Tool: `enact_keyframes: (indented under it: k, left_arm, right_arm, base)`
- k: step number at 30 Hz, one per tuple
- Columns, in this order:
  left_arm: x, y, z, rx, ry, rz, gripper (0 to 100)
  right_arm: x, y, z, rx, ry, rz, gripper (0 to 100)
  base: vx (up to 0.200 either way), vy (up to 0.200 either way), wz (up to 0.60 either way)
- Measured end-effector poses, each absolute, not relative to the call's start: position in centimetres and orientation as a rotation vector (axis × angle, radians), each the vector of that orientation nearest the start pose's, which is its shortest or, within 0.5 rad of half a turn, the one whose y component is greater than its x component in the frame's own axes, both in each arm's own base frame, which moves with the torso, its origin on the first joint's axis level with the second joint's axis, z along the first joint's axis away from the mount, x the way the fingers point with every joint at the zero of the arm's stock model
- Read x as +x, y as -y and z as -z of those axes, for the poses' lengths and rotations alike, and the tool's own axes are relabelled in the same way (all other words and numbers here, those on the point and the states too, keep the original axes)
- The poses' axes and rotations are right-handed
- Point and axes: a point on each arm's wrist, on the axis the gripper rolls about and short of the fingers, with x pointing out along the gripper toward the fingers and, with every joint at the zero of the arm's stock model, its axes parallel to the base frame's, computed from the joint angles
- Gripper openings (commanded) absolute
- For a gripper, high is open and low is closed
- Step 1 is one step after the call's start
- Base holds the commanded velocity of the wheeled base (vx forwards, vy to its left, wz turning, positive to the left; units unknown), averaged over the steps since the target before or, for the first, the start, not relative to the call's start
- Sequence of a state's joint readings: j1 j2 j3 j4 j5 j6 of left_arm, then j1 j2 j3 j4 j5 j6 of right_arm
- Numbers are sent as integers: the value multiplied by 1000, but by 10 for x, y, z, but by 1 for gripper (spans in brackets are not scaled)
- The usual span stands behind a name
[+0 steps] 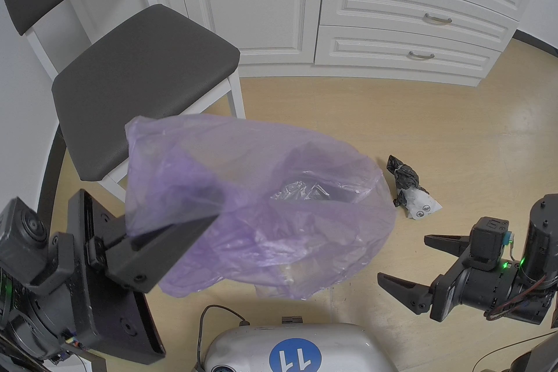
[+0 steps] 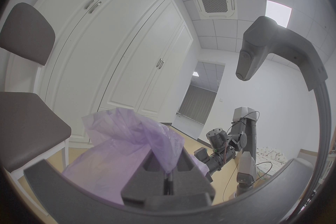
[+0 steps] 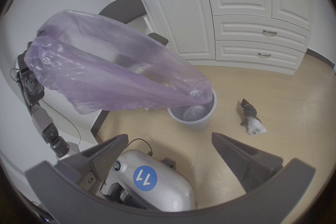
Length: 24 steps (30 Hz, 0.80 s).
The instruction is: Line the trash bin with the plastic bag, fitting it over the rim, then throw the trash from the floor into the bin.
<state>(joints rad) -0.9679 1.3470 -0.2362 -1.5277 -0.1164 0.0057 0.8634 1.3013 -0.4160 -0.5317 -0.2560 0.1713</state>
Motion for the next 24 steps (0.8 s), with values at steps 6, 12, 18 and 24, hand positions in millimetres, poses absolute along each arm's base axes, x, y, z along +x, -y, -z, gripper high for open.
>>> enact_keyframes:
  k: [6, 12, 18, 24]
  left_arm:
    - [96, 144, -209, -171, 393, 1068, 0]
    - [96, 144, -207, -167, 382, 1069, 0]
    - [96, 144, -206, -164, 379, 1071, 0]
    - [95, 144, -206, -164, 379, 1071, 0]
  right_arm:
    - [117, -127, -176, -18, -303, -582, 100]
    - [117, -117, -190, 20, -243, -551, 100]
    - [121, -111, -199, 48, -209, -516, 100]
    - [124, -109, -200, 56, -211, -513, 100]
  base:
    - [0, 0, 0]
    - [0, 0, 0]
    - [0, 0, 0]
    - [0, 0, 0]
